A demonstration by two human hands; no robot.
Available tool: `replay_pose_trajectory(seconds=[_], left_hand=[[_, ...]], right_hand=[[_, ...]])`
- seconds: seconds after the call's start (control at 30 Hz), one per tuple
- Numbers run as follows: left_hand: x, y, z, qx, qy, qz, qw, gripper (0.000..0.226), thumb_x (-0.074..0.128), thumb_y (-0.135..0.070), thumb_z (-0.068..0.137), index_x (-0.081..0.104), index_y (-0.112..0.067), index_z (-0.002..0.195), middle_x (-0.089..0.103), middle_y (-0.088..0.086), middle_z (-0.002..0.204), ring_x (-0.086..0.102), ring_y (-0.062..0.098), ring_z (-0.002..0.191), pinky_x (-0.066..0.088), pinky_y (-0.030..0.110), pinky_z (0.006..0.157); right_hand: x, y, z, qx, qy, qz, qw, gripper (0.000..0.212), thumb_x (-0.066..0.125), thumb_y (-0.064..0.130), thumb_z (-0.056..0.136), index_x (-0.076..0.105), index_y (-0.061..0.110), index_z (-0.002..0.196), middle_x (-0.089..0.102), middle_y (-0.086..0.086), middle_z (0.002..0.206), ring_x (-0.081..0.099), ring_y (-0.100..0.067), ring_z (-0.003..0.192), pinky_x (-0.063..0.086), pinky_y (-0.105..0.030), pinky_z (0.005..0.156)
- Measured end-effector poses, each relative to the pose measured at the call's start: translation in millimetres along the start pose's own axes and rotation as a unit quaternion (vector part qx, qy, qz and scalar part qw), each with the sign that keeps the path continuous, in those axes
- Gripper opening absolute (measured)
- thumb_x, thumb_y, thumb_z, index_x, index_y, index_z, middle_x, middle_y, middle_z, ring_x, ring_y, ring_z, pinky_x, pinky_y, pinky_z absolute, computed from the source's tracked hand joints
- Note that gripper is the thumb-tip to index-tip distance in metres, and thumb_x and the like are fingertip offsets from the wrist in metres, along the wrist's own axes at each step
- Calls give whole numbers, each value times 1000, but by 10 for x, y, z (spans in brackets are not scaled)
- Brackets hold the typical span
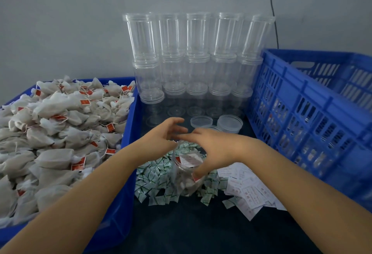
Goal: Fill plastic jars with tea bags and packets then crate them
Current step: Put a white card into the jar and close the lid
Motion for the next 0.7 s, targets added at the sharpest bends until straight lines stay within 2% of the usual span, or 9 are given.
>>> replay_pose_trajectory(seconds=[0.03, 0.13, 0.2, 0.27, 0.43, 0.57, 0.7], left_hand=[[0, 2, -2, -4, 1, -27, 1000, 67, 47, 16, 85, 36, -25, 136, 57, -9, 122, 58, 4, 110, 52, 22, 84], [22, 9, -5, -13, -13, -51, 999, 60, 52, 14, 86, 43, -22, 133, 63, -5, 116, 63, 4, 103, 52, 20, 82], [47, 17, -10, -9, -21, -50, 999, 53, 57, 9, 86, 47, -20, 129, 64, -5, 114, 64, 1, 99, 51, 14, 76], [68, 25, -7, -10, -21, -59, 998, 47, 59, 8, 86, 51, -17, 124, 66, -4, 112, 64, 0, 97, 50, 11, 73], [137, -94, 62, -20, 0, -36, 999, 40, 59, 4, 88, 54, -14, 123, 67, -3, 111, 63, 7, 101, 48, 20, 84], [330, -484, 249, 28, 28, -39, 998, 37, 56, 4, 90, 54, -17, 121, 67, -3, 112, 65, 3, 99, 51, 15, 81], [634, -898, 499, 89, 61, -51, 993, 34, 56, 3, 91, 56, -20, 116, 67, -5, 109, 65, 2, 95, 51, 13, 78]], right_hand=[[-55, 30, 14, 1, 19, -14, 1000, 101, 79, 53, 76, 15, 48, 153, 41, 3, 127, 46, -17, 111, 46, -34, 85], [-244, 114, 44, 3, 55, -39, 998, 95, 84, 49, 73, 29, 43, 150, 47, 2, 121, 52, -19, 108, 51, -38, 90], [-427, 149, 35, 8, 56, -46, 997, 87, 85, 45, 71, 40, 36, 144, 51, 8, 113, 55, -14, 100, 52, -34, 83], [-697, 153, -23, 27, 41, -57, 997, 84, 86, 47, 69, 42, 36, 140, 48, 18, 102, 52, -5, 90, 47, -27, 72], [-1611, 145, -403, 89, -18, -33, 995, 89, 85, 49, 67, 42, 35, 144, 39, 27, 92, 54, -1, 88, 47, -20, 67], [-2178, 30, -855, 151, -93, 12, 984, 94, 79, 51, 49, 49, 36, 136, 53, 17, 98, 59, -5, 89, 52, -19, 63], [-2490, -365, -1306, 223, -194, 22, 955, 92, 77, 45, 52, 49, 30, 138, 57, 9, 97, 61, -14, 92, 50, -26, 66]])
Point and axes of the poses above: each hand's wrist, its own z-axis towards the middle knuckle, its own x-axis out of the palm, y = z × x, the point moved 2 cm from there along z, towards the middle knuckle
